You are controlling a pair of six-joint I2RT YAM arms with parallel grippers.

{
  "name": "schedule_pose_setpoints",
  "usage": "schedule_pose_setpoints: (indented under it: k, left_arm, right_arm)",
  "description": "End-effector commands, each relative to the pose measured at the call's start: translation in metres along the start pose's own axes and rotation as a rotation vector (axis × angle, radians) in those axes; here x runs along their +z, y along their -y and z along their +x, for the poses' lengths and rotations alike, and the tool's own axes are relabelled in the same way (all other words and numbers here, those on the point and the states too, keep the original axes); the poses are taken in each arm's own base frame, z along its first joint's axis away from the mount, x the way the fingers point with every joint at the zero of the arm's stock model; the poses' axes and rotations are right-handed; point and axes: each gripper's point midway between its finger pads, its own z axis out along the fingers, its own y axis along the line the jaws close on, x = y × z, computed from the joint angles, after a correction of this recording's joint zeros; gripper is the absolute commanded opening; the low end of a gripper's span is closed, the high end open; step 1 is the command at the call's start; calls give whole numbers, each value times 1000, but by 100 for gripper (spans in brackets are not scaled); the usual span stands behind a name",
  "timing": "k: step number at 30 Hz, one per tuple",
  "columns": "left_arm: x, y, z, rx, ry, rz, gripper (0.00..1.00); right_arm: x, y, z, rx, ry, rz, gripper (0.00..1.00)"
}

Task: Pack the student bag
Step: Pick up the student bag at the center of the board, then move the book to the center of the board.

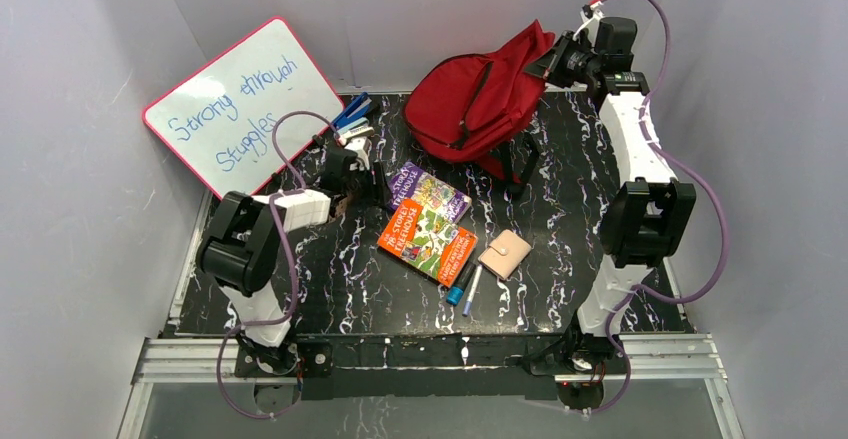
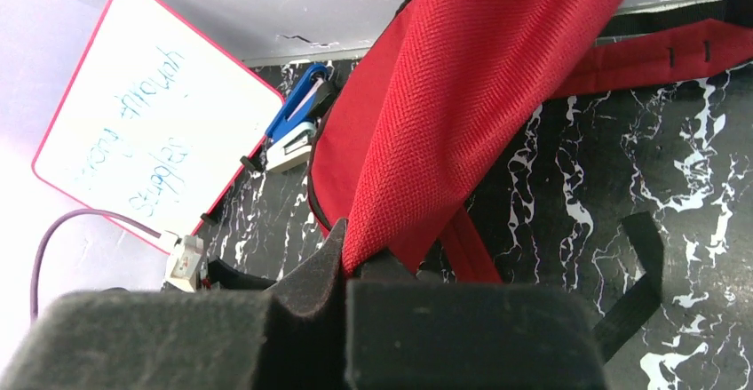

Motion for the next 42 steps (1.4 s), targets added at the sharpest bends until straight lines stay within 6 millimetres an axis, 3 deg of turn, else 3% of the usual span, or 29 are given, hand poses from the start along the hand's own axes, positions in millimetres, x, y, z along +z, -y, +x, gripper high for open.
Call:
schedule_pose_setpoints:
  k: [1, 6, 18, 21, 25, 28, 31, 34, 38, 42]
  left_arm:
    - [12, 15, -42, 79, 117, 56, 58]
    - [27, 38, -23, 46, 48, 162, 58]
    - [69, 142, 53, 156, -114, 315, 58]
    - [73, 160, 59, 172, -125, 340, 58]
    - [66, 169, 38, 193, -97, 319, 58]
    - [44, 178, 4, 217, -28, 293, 57]
    - [2, 185, -35, 216, 61, 261, 57]
    - [-46, 185, -57, 200, 152, 253, 58]
    - [-109, 166, -51, 174, 196, 237, 57]
    - [-158, 128, -35, 116, 229, 142, 57]
  right_arm:
    - [-5, -37, -23, -78, 55, -69, 0]
    - [-6, -42, -18, -84, 41, -72, 0]
    - [-6, -48, -27, -59, 78, -41, 0]
    - [-3, -52, -26, -61, 70, -44, 0]
    - [4, -62, -20, -75, 51, -62, 0]
    - [14, -77, -18, -91, 38, -90, 0]
    - [26, -103, -25, -130, 44, -115, 0]
    - [41, -127, -17, -157, 29, -139, 0]
    - [55, -157, 1, -182, 24, -176, 0]
    - [62, -187, 22, -200, -2, -233, 0]
